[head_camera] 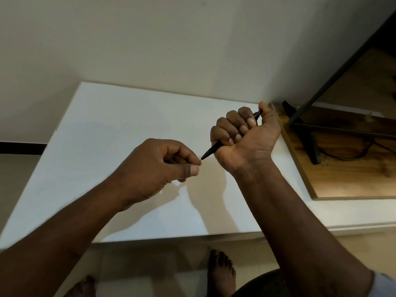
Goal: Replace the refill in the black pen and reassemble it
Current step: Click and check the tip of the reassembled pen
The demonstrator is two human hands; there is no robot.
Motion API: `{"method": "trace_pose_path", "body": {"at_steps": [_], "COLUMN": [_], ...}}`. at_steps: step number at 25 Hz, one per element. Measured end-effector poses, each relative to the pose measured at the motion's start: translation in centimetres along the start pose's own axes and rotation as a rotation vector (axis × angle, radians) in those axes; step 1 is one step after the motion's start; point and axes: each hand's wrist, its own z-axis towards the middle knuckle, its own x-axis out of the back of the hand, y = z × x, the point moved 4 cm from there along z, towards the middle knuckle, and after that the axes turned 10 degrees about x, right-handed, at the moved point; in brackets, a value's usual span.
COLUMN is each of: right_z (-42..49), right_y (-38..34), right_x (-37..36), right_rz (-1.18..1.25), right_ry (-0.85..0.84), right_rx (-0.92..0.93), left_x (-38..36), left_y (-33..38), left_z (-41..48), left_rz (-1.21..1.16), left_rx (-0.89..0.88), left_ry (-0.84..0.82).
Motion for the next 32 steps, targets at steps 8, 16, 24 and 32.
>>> {"method": "trace_pose_path", "body": {"at_steps": [8, 16, 24, 32], "right_z": [0.05, 0.06, -0.05, -0.26], "right_y": [-0.02, 0.02, 0.1, 0.28], "right_x": [0.07, 0.03, -0.06, -0.12], "right_rz": [0.003, 0.011, 0.046, 0.109], "right_ry": [0.013, 0.006, 0.003, -0.025], "right_rx": [0.008, 0.003, -0.022, -0.069], "left_x": [0.0, -0.01, -0.24, -0.21], "left_y": [0.09, -0.03, 0.44, 0.27], "left_z": [-0.01, 0.06, -0.12, 0.05], "left_rz": [-0.002, 0.005, 0.006, 0.024], "left_rx": [-0.007, 0.001, -0.032, -0.031], "left_ry": [0.009, 0.01, 0.009, 0.041]}}
